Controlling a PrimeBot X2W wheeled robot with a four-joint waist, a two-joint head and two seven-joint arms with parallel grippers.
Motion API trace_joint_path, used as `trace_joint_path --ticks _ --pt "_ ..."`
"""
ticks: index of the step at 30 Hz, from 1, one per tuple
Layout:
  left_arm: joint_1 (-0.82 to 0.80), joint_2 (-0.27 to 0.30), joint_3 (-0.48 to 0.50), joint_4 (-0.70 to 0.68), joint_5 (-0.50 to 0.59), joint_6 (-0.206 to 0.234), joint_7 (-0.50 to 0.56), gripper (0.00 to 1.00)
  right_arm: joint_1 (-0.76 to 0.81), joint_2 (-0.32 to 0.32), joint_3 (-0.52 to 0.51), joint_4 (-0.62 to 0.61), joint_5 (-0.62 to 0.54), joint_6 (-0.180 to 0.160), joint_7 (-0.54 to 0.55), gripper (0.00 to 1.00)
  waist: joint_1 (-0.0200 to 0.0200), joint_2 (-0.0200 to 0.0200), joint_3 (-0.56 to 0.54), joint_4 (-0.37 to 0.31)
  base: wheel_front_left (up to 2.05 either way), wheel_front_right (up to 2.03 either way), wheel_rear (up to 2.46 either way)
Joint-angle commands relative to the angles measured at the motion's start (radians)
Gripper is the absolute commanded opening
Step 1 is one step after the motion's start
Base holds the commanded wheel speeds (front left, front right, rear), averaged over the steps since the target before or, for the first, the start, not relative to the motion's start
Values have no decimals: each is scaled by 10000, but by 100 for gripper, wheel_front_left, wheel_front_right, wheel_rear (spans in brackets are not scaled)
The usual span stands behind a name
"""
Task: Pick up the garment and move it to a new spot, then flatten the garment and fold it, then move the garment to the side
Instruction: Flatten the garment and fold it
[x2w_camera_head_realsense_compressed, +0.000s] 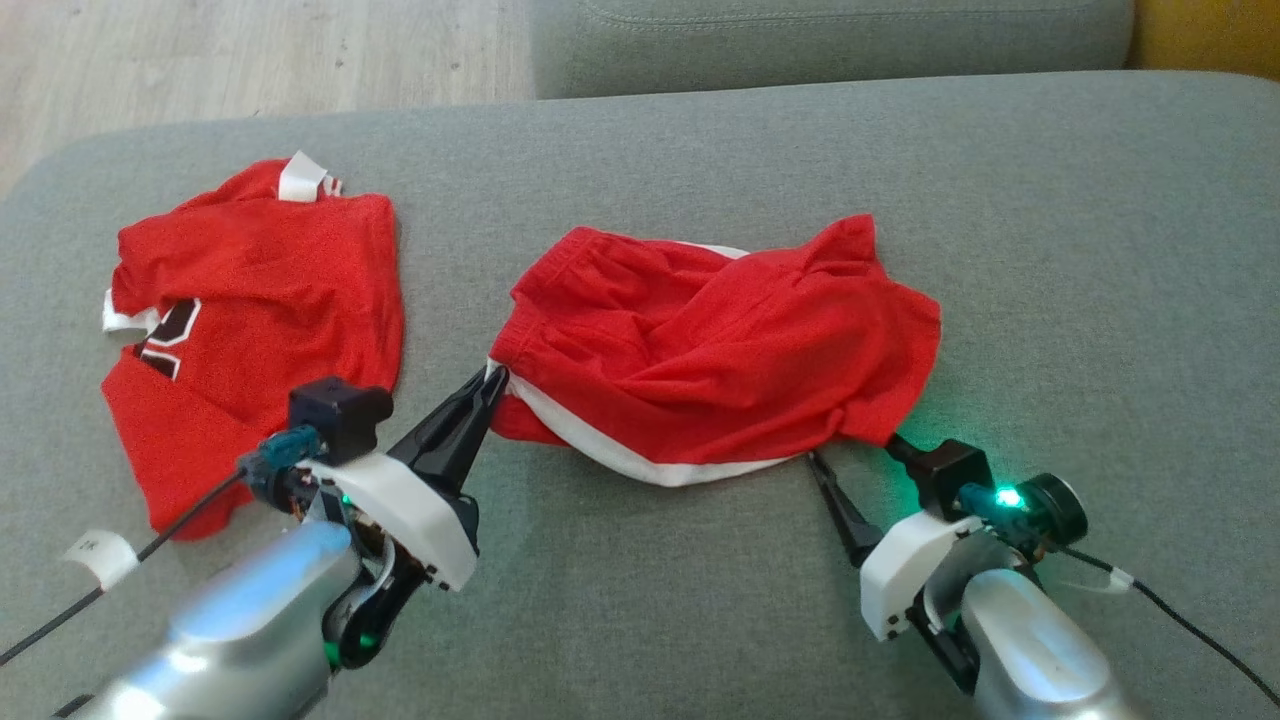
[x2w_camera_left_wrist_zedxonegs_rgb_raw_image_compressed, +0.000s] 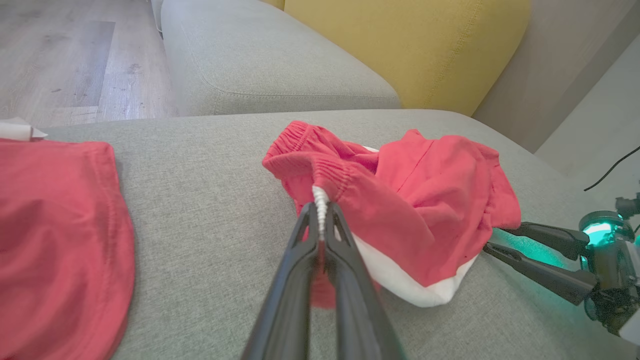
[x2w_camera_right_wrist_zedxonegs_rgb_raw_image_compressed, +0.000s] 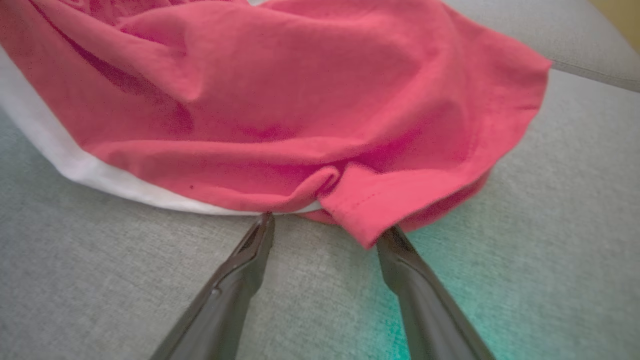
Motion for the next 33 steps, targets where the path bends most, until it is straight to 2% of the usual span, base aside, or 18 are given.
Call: trace_joint_path --ticks 1,8,22,33 --pt "-546 277 479 -115 29 0 -83 0 -331 40 278 -276 67 -7 -171 100 0 0 -6 -34 0 0 0" --pt "-566 297 482 -137 11 11 -77 0 -519 -246 727 -349 105 -7 -389 100 0 0 12 -153 0 0 0" --pt "-706 233 421 -122 29 -7 21 0 -1522 -505 1524 411 -242 -7 -395 100 0 0 100 50 0 0 0" --pt "-666 235 403 -106 -4 5 15 0 -1699 -431 1261 809 1114 -7 -449 100 0 0 49 -26 0 0 0"
